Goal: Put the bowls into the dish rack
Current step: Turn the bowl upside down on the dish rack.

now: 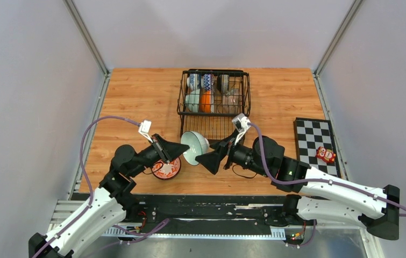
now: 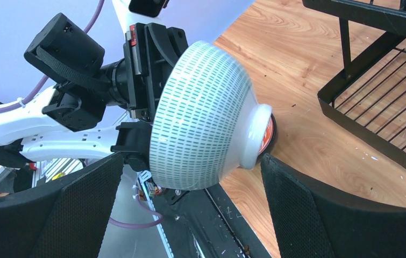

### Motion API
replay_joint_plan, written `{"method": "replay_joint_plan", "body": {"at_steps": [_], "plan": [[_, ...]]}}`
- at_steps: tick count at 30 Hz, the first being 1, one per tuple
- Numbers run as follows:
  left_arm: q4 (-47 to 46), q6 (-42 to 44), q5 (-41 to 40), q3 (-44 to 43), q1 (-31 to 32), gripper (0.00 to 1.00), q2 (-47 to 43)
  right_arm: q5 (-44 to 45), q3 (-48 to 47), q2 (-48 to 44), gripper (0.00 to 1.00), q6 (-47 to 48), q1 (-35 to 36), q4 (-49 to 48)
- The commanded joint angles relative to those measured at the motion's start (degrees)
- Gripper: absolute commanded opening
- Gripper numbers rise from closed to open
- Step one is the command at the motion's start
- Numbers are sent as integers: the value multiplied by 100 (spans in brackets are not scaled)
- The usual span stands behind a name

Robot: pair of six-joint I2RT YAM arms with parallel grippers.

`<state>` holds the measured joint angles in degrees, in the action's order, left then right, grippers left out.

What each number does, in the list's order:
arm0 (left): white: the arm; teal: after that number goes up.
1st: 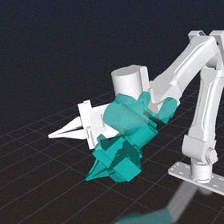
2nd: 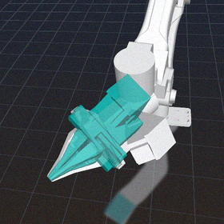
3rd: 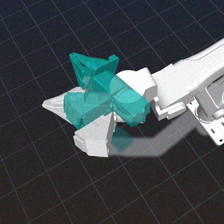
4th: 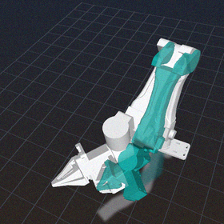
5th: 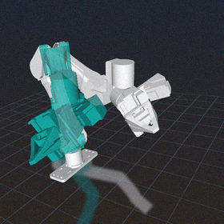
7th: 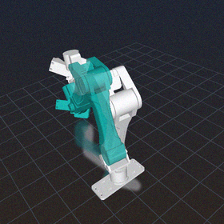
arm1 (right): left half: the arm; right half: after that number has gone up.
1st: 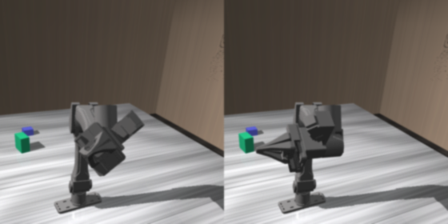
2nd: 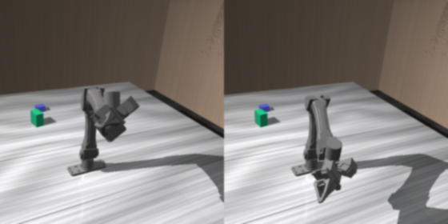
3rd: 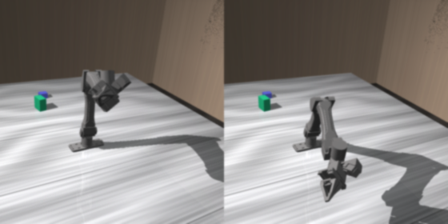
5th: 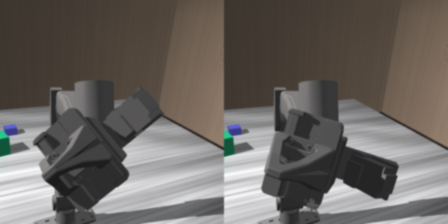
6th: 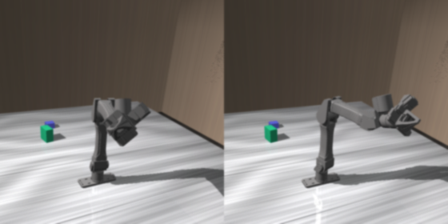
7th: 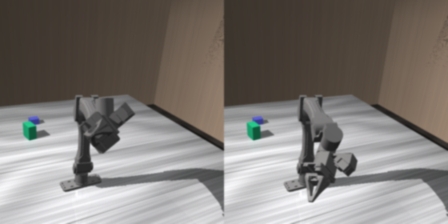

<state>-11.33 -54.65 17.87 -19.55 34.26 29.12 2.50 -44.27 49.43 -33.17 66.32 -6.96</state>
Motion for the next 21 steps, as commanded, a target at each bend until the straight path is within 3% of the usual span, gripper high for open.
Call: {"method": "replay_joint_plan", "body": {"at_steps": [1, 21], "plan": [[-863, -245, 118, 21, 25, 0, -144, -118, -73, 45, 100, -20, -63, -217], [-1046, -347, 180, 104, 21, 0, -92, -488, -11, 20, 86, 43, -60, -679]]}}
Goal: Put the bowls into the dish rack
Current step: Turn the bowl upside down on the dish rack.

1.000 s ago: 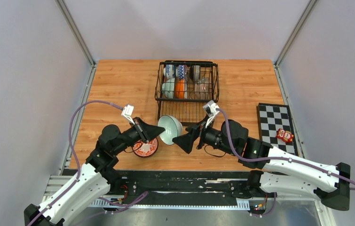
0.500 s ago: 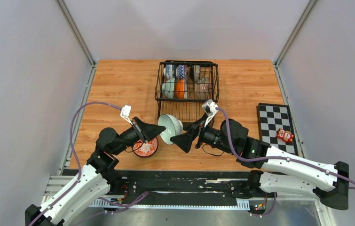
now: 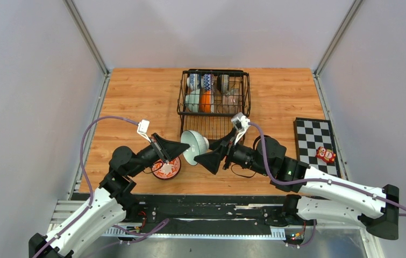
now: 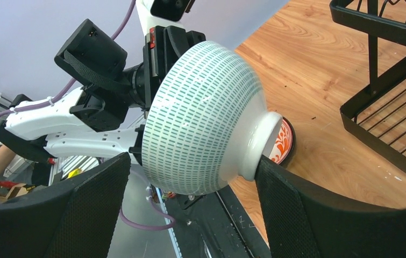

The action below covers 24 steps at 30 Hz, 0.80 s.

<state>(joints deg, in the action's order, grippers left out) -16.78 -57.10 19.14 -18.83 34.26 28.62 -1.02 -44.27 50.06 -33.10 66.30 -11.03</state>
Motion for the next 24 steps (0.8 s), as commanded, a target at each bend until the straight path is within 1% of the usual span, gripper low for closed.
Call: {"method": "replay_joint_plan", "body": {"at_steps": [1, 12, 15, 17, 21, 22, 23, 24], "plan": [[-528, -104, 62, 44, 22, 0, -33, -124, -11, -34, 86, 36, -58, -279], [-529, -76, 80, 95, 27, 0, -62, 24, -29, 88, 87, -12, -56, -392], [-462, -31, 59, 89, 25, 0, -102, 85, -20, 122, 86, -9, -62, -426], [-435, -12, 56, 90, 20, 0, -112, 94, -5, 140, 84, -21, -56, -473], [-472, -20, 72, 117, 28, 0, -97, 93, -16, 221, 75, -23, -58, -583], [-482, -20, 73, 129, 28, 0, -94, 95, -38, 249, 71, -17, -59, -596], [-491, -20, 79, 138, 26, 0, -94, 85, -56, 288, 61, -7, -56, -613], [-507, -28, 93, 137, 27, 0, -94, 73, -75, 329, 44, 16, -58, -623]]}}
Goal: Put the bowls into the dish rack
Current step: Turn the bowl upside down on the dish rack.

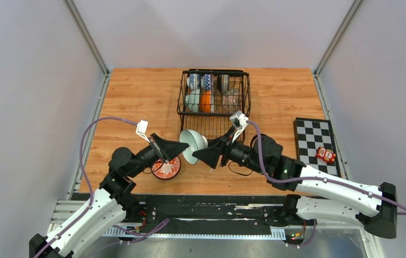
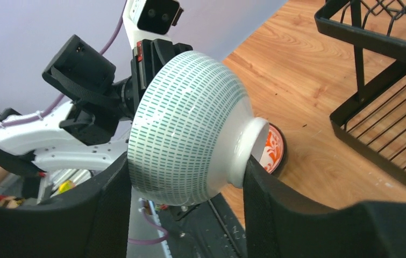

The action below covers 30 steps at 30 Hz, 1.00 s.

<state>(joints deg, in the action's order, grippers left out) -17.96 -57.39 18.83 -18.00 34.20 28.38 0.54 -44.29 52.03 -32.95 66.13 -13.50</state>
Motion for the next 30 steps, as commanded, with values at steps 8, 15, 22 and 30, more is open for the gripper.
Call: {"method": "replay_joint_plan", "body": {"at_steps": [8, 15, 22, 30], "plan": [[-396, 1, 166, 120, 34, 0, -113, 215, -100, 181, 3, 92, -41, -320], [-337, -20, 134, 130, 28, 6, -42, 324, -131, 90, 3, 186, -39, -236], [-187, 1, 80, 88, 33, 24, -49, 519, -150, -45, 3, 318, -40, -29], [256, 179, -46, -145, 31, 55, -101, 639, -266, -224, 3, 502, -43, 163]]}}
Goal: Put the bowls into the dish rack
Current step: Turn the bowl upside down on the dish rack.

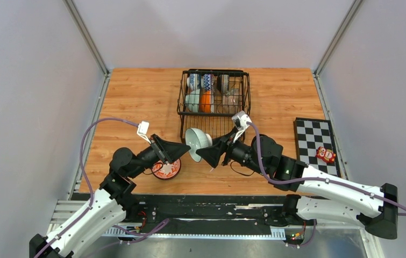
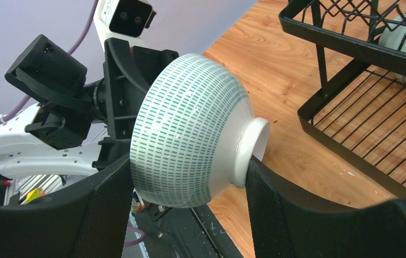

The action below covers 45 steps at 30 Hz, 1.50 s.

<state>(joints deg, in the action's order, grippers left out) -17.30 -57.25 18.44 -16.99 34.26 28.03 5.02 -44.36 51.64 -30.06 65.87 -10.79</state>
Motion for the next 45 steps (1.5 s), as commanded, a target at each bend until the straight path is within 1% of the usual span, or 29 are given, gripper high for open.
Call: {"method": "replay_joint_plan", "body": {"at_steps": [1, 6, 11, 14, 17, 18, 19, 20, 23, 27, 29, 37, 40, 43, 45], "plan": [[381, 215, -66, -303, 23, 59, -89, 192, -299, -193, 3, 246, -14, -66], [1302, 699, -475, -820, 26, 72, -235, 313, -691, -152, 3, 694, -12, 328], [2586, 1549, -898, -1610, 20, 79, -221, 390, -1230, 42, 3, 1494, -13, 756], [3253, 2019, -1187, -2029, 23, 86, -230, 544, -1576, 233, 3, 2005, -13, 992], [4073, 2469, -1627, -2514, 23, 89, -187, 734, -1999, 468, 3, 2583, -20, 1326], [4256, 2601, -1755, -2624, 20, 92, -179, 769, -2132, 563, 3, 2806, -13, 1404], [4436, 2714, -1823, -2725, 25, 98, -176, 865, -2269, 670, 3, 2958, -17, 1479], [4585, 2823, -1953, -2804, 28, 100, -161, 956, -2457, 793, 3, 3259, -13, 1548], [4888, 3098, -2076, -2980, 26, 100, -87, 1284, -2827, 1172, 3, 3995, -26, 1706], [5055, 3275, -1880, -2996, 17, 100, -52, 1395, -3231, 1669, 3, 4724, -105, 1800], [5146, 3355, -1736, -2986, 25, 100, -59, 1420, -3488, 1881, 3, 5072, -130, 1957], [5373, 3677, -1769, -2866, 25, 100, -269, 1804, -4557, 2845, 2, 6410, -241, 2690], [5431, 3787, -1829, -2841, 25, 100, -369, 1882, -4964, 3211, 2, 6752, -264, 3160], [5465, 3853, -2146, -2791, 21, 100, -465, 2067, -5333, 3602, 3, 7016, -278, 3652], [5452, 3890, -2207, -2748, 27, 100, -523, 2138, -5518, 3870, 3, 7161, -299, 3917]]}}
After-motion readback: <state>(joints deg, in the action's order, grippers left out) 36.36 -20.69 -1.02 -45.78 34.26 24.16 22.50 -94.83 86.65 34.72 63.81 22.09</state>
